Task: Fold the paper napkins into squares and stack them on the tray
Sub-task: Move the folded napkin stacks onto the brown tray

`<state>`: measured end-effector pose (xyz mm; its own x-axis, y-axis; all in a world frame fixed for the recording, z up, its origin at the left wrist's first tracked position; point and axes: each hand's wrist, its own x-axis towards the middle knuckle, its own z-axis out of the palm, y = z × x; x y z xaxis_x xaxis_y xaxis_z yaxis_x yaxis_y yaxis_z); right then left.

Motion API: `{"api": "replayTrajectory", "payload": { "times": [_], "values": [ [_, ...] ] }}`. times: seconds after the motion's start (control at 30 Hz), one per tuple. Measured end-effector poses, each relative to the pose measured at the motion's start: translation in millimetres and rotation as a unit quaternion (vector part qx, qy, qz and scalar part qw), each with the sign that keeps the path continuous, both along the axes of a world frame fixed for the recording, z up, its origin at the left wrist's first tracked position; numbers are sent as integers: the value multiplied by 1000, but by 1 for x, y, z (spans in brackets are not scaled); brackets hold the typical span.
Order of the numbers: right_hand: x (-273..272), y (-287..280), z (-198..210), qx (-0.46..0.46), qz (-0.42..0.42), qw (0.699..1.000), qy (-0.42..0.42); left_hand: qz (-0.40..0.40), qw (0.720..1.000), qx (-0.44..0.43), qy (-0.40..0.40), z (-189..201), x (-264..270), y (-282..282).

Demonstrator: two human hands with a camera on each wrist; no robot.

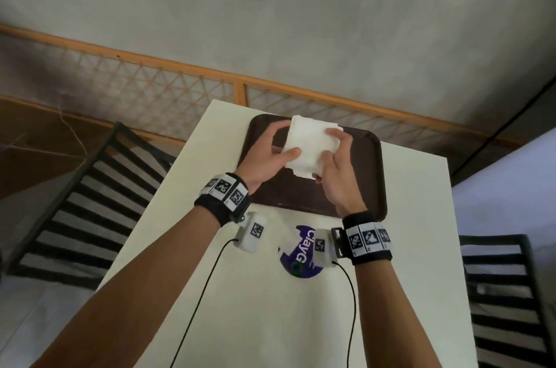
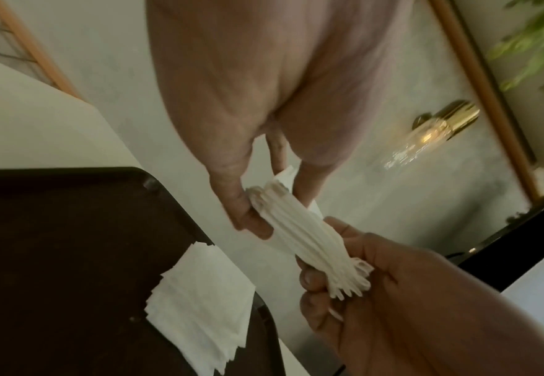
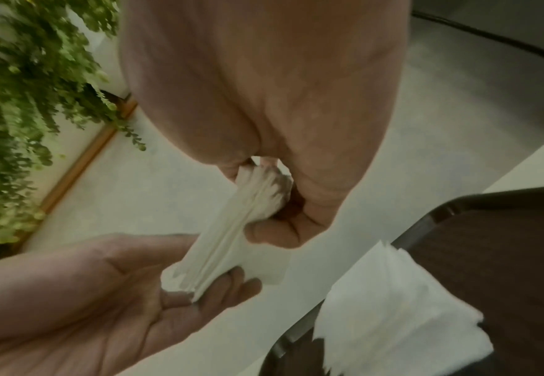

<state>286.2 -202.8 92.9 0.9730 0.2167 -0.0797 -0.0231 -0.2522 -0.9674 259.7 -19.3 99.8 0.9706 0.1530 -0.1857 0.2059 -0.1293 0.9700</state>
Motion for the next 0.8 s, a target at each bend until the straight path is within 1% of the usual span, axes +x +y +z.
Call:
{"api": "replayTrajectory", "payload": {
  "times": [0.07, 0.17, 0.27, 0.37, 0.47, 0.53, 0.63, 0.73, 0.8],
  "values": [
    [34, -7, -8, -36, -7, 999, -5, 17, 999, 36, -5, -12, 37, -7],
    [72, -18, -22, -83, -1, 996, 28, 18, 996, 82, 10, -34, 73, -15],
    [93, -23, -41, -152, 46, 985, 60, 9, 990, 135, 42, -58, 84, -20],
    [103, -28, -61, -218, 79, 970, 74, -9, 981, 188, 47, -74, 89, -21],
    [108, -34, -69, -247, 82, 963, 75, -44, 968, 244, 36, -81, 97, -19],
    [110, -37, -72, -277, 105, 952, 74, -75, 958, 274, 35, -81, 100, -19],
    [117, -35, -74, -331, 155, 929, 55, -159, 931, 326, 35, -80, 108, -20],
    [126, -29, -73, -380, 194, 899, 96, -249, 904, 340, 71, -81, 118, -22],
    [134, -26, -72, -403, 204, 886, 103, -263, 903, 328, 85, -79, 123, -23]
  ]
}}
